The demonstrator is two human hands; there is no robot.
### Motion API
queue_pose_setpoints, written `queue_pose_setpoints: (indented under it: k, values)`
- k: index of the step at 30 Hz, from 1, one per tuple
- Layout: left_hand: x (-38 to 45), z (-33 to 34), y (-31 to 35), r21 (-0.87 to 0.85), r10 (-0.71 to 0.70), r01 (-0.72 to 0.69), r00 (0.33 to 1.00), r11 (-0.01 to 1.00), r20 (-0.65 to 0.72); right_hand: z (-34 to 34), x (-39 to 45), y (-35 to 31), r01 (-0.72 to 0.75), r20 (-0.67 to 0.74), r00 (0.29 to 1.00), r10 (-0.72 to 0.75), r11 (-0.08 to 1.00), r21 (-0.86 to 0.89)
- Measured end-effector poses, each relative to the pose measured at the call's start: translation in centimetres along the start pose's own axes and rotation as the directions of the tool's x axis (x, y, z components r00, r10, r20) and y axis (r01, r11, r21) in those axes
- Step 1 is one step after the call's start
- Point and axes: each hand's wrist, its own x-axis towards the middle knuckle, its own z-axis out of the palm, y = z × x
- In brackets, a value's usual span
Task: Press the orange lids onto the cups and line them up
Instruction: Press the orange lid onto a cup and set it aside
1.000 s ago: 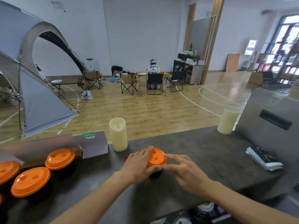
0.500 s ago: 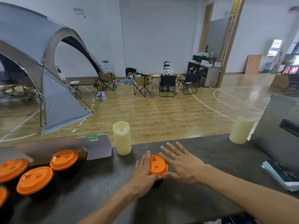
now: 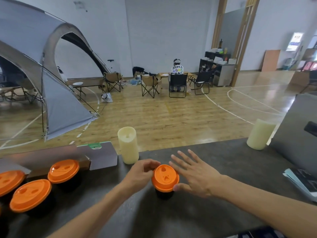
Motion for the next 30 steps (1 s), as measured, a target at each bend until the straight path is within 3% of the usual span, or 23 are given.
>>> queue_pose_setpoints:
  k: [9, 16, 22, 25, 30]
  values:
    - [3.9, -0.1, 0.4, 0.094, -0.036, 0.037, 0.999, 0.995, -0.02, -0.2, 0.0, -0.2, 0.003, 0.021, 1.0, -0.002, 1.0, -0.023]
    - [1.3, 1.0, 1.4, 0.054, -0.015, 0.026, 0.979, 0.998, -0.204, -1.0, -0.5, -0.5, -0.023, 0.056, 0.998, 0.021, 0.999, 0.033]
    - [-3.0, -0.7, -0.7, 0.217, 0.099, -0.12, 0.989, 0.969, 0.106, -0.5, -0.2, -0.2, -0.017, 0.027, 1.0, 0.014, 0.994, 0.112]
    - [-3.4, -0.4, -1.4, 0.402, 0.097, -0.143, 0.986, 0.904, 0.133, 0.1, -0.2, -0.2, -0.005, -0.015, 1.0, 0.008, 0.981, 0.194]
    - [-2.1, 1.1, -0.3, 0.275, 0.109, -0.134, 0.988, 0.952, 0.105, 0.6, -0.5, 0.6, 0.013, -0.082, 0.996, 0.018, 0.932, 0.361]
